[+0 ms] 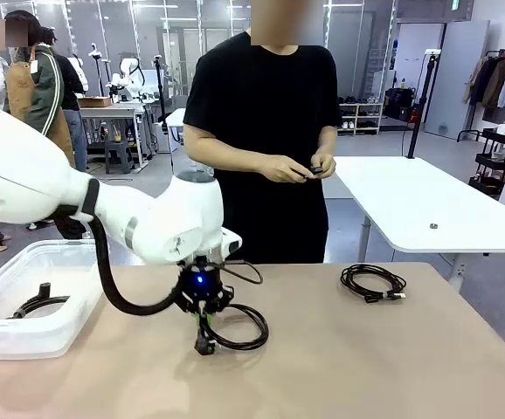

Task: Organize and store the cables.
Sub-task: Place the Power Cable into the Organizing box.

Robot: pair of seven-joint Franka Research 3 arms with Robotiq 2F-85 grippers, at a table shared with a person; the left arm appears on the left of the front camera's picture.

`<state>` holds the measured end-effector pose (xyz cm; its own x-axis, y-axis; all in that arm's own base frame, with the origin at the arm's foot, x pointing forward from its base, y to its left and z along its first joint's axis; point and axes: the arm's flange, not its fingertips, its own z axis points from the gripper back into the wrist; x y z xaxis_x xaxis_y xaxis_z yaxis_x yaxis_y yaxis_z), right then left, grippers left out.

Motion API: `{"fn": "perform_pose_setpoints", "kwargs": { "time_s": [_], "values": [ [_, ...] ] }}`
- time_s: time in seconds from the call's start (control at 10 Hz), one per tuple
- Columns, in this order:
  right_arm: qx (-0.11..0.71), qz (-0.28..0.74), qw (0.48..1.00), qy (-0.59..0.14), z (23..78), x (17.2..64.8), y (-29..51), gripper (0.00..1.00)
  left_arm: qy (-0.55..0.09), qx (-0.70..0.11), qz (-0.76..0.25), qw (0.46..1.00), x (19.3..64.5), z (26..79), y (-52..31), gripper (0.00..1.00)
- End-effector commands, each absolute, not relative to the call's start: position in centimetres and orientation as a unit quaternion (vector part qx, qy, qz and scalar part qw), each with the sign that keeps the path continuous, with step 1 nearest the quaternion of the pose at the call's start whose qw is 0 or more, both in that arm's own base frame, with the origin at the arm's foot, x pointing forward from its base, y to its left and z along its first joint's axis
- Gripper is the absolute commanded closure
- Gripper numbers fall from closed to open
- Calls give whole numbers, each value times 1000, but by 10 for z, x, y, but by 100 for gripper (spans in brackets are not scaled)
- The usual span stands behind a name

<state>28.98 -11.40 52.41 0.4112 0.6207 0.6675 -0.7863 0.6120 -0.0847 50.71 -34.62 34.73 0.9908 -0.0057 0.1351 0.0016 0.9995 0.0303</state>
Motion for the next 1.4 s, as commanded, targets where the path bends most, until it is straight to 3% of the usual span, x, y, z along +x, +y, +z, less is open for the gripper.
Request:
{"fn": "perform_pose_setpoints", "kwargs": {
  "time_s": [0.0,0.4,0.7,0.8,1.1,1.2,1.3],
  "values": [
    [123,425,830,-341,524,289,-115,0,-60,-3,-49,997,494,418,-302,100],
    [123,425,830,-341,524,289,-115,0,-98,-16,-94,991,477,475,-235,100],
    [123,425,830,-341,524,289,-115,0,-121,-16,-138,983,475,477,-212,100],
    [123,425,830,-341,524,289,-115,0,-107,1,-97,990,480,486,-220,100],
    [123,425,830,-341,524,289,-115,0,-107,1,-97,990,480,486,-220,100],
    [123,425,830,-341,524,289,-115,0,-108,3,-109,988,477,481,-217,81],
    [123,425,830,-341,524,289,-115,0,-111,17,-122,986,481,500,-178,81]
  ]
}}
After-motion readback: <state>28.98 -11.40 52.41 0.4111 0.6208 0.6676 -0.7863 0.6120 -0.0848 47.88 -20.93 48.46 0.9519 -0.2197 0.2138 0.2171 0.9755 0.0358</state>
